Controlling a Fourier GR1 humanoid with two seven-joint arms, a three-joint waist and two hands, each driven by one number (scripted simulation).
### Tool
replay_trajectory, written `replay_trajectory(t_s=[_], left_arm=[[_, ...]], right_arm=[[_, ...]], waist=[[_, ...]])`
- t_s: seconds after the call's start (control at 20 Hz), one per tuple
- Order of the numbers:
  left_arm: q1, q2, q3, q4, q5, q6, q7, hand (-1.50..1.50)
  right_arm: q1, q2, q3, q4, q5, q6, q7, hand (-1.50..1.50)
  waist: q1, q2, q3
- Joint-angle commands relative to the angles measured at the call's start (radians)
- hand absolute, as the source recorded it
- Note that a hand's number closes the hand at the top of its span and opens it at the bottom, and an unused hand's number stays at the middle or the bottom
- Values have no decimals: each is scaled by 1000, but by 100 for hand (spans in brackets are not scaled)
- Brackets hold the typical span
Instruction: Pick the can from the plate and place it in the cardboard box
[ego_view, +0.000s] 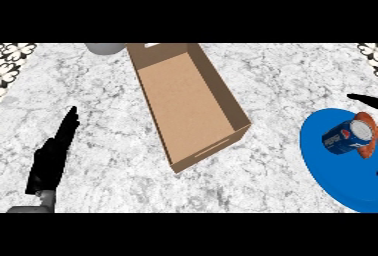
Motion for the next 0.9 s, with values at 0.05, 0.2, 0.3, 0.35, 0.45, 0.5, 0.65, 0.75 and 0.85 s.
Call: replay_trajectory(t_s=[0.05,0.2,0.3,0.35,0.45,0.5,0.65,0.75,0.85], left_arm=[[29,-20,17,-35,-33,-16,0,0],[-12,-33,13,-41,-61,-16,48,0],[-8,-78,2,25,-78,8,-1,0],[35,-19,51,-97,-23,-62,56,0],[-65,-72,15,-12,-88,-5,84,0],[18,-70,32,-16,-79,-29,-16,0],[-11,-71,60,-12,-78,-33,19,0],[-23,-87,52,-6,-88,-44,32,0],[7,-48,106,20,-43,-103,-39,0]], right_arm=[[4,37,-56,14,85,41,-10,-150],[-37,103,-44,80,148,14,-48,-150],[14,140,-37,9,165,-14,-10,-150],[3,120,-76,-4,149,45,-10,-150],[2,132,-53,104,219,-9,-109,-150],[-28,152,-92,21,185,62,15,-150],[73,130,-147,-59,173,78,-35,-150],[-19,196,-124,64,242,41,-43,-150],[53,154,-166,-23,219,83,-63,-150]], waist=[[0,0,0],[3,1,0],[-2,0,0],[1,-1,0],[-1,1,0],[0,0,0],[-6,-1,0],[1,1,0],[-3,0,0]])
